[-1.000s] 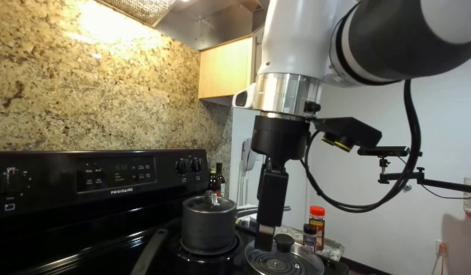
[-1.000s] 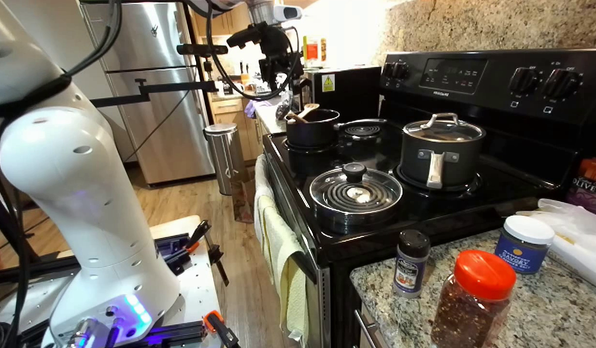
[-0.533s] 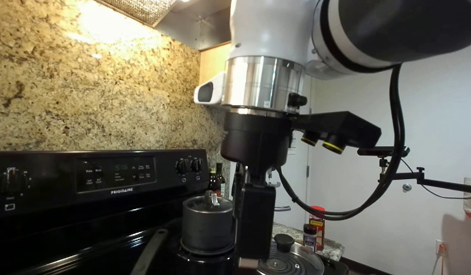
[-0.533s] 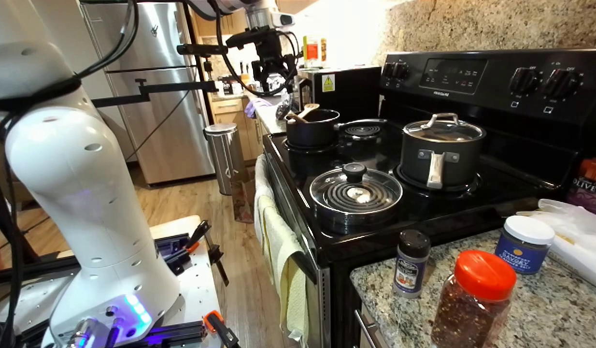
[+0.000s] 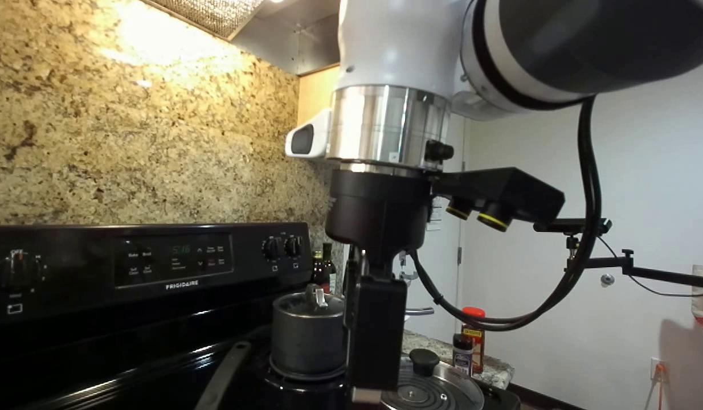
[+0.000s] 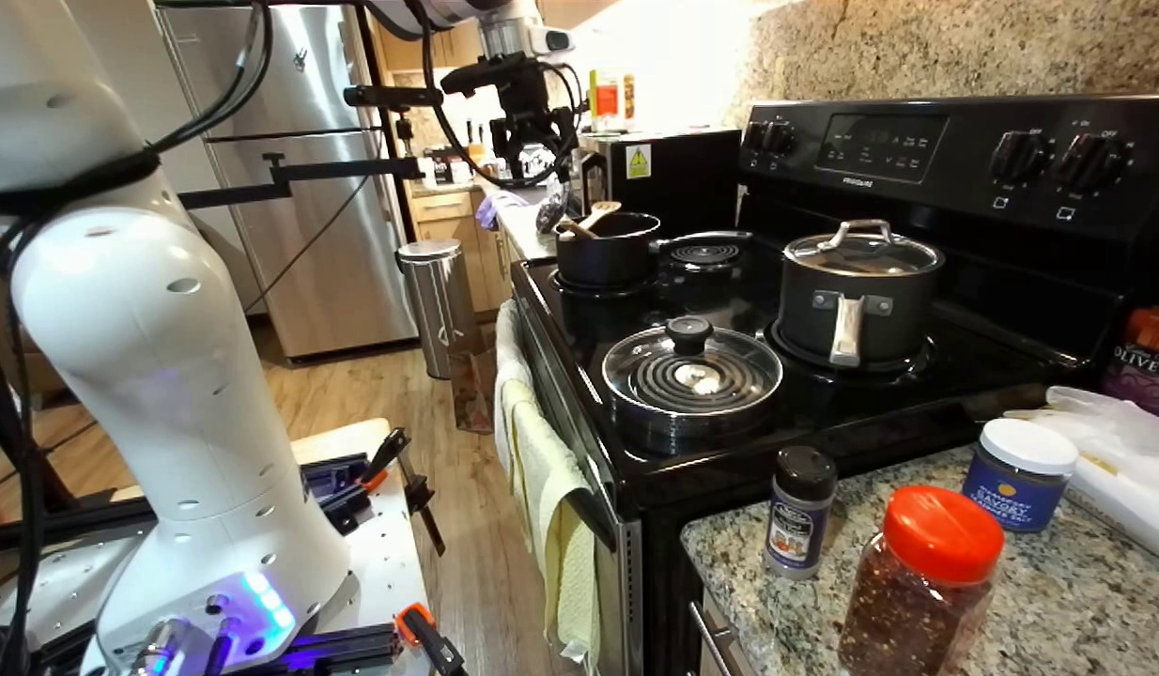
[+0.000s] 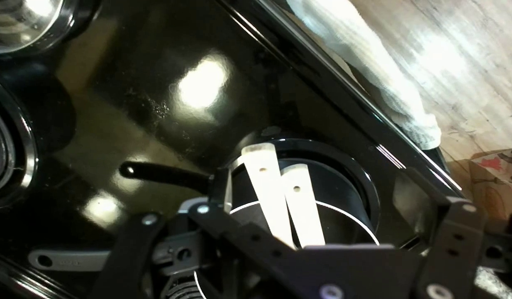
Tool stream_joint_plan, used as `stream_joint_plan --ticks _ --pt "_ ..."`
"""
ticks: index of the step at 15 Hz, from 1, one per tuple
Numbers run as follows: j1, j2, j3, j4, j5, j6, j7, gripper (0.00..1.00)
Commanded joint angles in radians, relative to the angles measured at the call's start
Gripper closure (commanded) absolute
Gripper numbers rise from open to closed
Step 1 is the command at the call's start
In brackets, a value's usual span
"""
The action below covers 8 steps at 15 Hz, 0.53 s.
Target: Pick up the cooking stick from the pot and put it on the stove
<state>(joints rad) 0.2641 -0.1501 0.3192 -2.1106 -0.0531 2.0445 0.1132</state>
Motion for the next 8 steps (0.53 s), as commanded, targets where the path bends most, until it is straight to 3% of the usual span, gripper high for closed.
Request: stream_joint_plan --ticks 1,8 --pt "0.015 0.051 -0.007 0.035 0.026 0.026 -0.076 0.0" --pt "0.042 0.237 0.004 0.205 0.015 0.01 -0.243 0.0"
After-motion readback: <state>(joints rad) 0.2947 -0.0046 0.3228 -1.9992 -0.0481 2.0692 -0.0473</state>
